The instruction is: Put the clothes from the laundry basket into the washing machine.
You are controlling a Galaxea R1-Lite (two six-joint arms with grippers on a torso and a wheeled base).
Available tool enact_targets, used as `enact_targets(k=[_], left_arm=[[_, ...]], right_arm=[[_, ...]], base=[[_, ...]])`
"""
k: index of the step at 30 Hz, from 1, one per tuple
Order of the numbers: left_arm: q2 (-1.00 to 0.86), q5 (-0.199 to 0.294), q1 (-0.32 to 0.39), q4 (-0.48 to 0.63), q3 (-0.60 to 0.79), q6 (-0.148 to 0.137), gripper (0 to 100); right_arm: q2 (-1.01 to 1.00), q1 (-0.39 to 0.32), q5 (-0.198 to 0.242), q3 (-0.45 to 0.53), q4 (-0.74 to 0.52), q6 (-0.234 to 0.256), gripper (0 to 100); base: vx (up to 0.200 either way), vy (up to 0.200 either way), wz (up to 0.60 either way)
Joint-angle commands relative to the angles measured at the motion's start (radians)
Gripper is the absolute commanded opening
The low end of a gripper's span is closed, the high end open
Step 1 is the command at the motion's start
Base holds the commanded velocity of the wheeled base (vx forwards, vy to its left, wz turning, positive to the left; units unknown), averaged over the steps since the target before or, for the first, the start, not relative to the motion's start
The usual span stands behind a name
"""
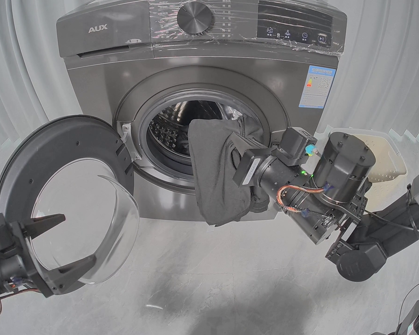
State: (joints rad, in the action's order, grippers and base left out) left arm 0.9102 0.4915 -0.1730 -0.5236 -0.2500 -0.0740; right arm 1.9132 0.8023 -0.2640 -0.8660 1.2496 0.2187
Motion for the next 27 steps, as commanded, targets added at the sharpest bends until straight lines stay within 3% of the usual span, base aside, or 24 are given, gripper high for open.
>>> enact_targets(k=[1, 5, 8, 9, 12, 21, 24, 27], left_arm=[[0.346, 0.013, -0.103, -0.161, -0.011, -0.016, 100], [0.513, 0.018, -0.174, -0.24, -0.026, -0.013, 100], [0.542, 0.018, -0.184, -0.262, -0.029, -0.012, 100], [0.638, 0.018, -0.209, -0.342, -0.049, -0.006, 100], [0.707, 0.012, -0.234, -0.411, -0.069, 0.02, 100], [0.854, 0.01, -0.255, -0.438, -0.16, 0.048, 100], [0.88, 0.01, -0.255, -0.438, -0.184, 0.069, 100], [0.904, 0.01, -0.264, -0.438, -0.226, 0.129, 100]], right_arm=[[0.017, 0.0, -0.001, -0.015, 0.004, 0.001, 0], [0.017, 0.001, -0.001, -0.013, 0.005, 0.001, 0], [0.017, 0.001, -0.001, -0.013, 0.005, 0.001, 0], [0.015, 0.003, -0.001, -0.013, 0.014, 0.001, 0], [0.017, 0.003, -0.001, -0.008, 0.027, 0.001, 0], [0.02, 0.014, -0.001, -0.005, 0.03, 0.002, 0], [0.026, 0.017, -0.001, -0.005, 0.034, 0.001, 0], [0.032, 0.018, -0.001, -0.007, 0.044, -0.001, 0]], base=[[0.0, 0.0, 0.0], [0.0, 0.0, 0.0], [0.0, 0.0, 0.0], [0.0, 0.0, 0.0], [0.0, 0.0, 0.0], [0.0, 0.0, 0.0], [0.0, 0.0, 0.0], [0.0, 0.0, 0.0]])
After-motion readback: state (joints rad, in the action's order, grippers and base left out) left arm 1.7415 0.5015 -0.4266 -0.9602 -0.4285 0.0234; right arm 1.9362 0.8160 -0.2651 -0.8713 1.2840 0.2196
